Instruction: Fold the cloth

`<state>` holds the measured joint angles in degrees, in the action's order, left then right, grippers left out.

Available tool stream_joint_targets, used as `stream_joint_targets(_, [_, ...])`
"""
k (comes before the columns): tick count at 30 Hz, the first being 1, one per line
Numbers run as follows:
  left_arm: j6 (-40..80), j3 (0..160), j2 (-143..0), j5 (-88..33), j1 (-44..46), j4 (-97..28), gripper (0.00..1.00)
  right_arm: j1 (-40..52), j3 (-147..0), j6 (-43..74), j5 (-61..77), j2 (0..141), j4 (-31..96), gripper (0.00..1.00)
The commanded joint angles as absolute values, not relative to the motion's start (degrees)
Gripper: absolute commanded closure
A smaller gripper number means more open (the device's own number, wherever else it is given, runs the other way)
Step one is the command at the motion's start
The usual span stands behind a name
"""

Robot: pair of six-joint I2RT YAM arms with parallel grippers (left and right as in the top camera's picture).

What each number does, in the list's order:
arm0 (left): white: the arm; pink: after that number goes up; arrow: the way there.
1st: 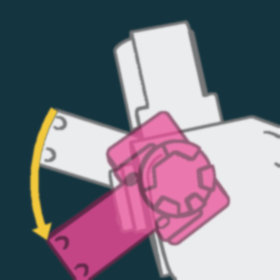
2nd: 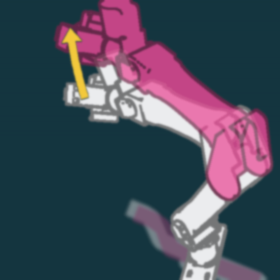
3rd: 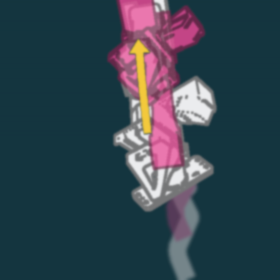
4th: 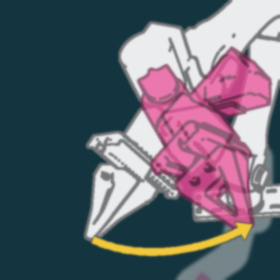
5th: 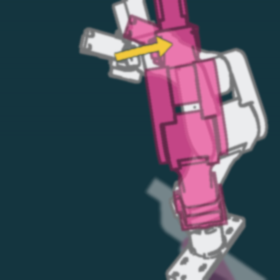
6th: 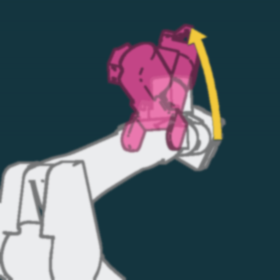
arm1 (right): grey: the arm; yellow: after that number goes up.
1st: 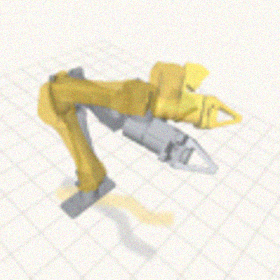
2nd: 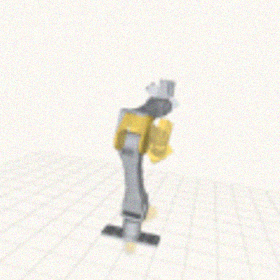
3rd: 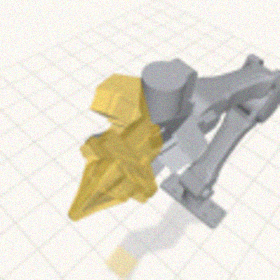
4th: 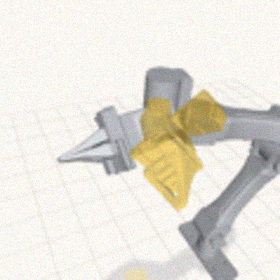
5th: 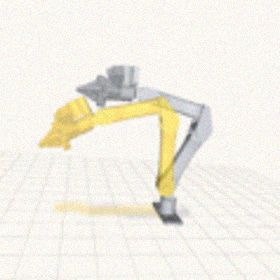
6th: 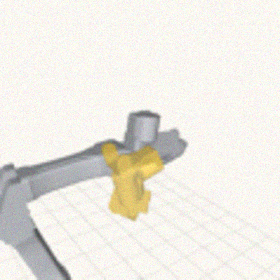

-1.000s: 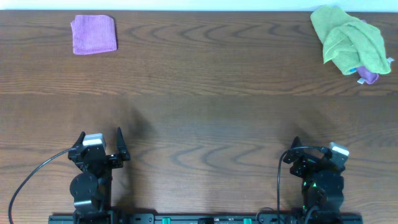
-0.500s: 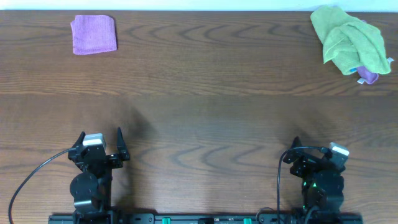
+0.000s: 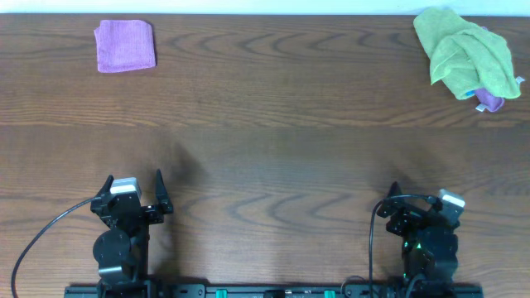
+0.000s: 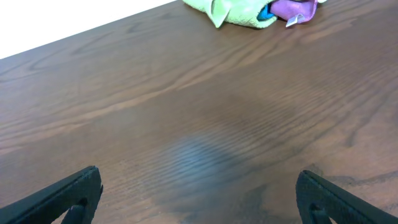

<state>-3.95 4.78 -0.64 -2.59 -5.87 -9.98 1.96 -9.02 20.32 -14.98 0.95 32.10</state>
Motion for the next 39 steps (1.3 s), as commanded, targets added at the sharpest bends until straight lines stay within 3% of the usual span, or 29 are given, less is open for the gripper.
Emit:
stream_joint_targets(1, [-4.7, 2.9, -0.2, -2.4, -5.6, -10.4, 0.05, 2.4, -8.6, 19.7, -14.9, 0.3, 32.1, 0.01])
stream_joint_targets(21, [-4.7, 2.9, -0.2, -2.4, -5.6, -10.4, 0.04, 2.4, -8.6, 19.7, -16.3, 0.3, 29.1, 0.01])
stream_joint_targets(31, [-4.7, 2.9, -0.2, -2.4, -5.6, -10.4, 0.05, 2.4, -8.1, 20.7, -16.3, 1.8, 5.4, 0.01])
stream_joint_targets(39, [-4.7, 2.9, -0.2, -2.4, -5.6, -10.4, 0.05, -1.1, -10.2, 20.5, -7.0, 25.8, -13.4, 0.01])
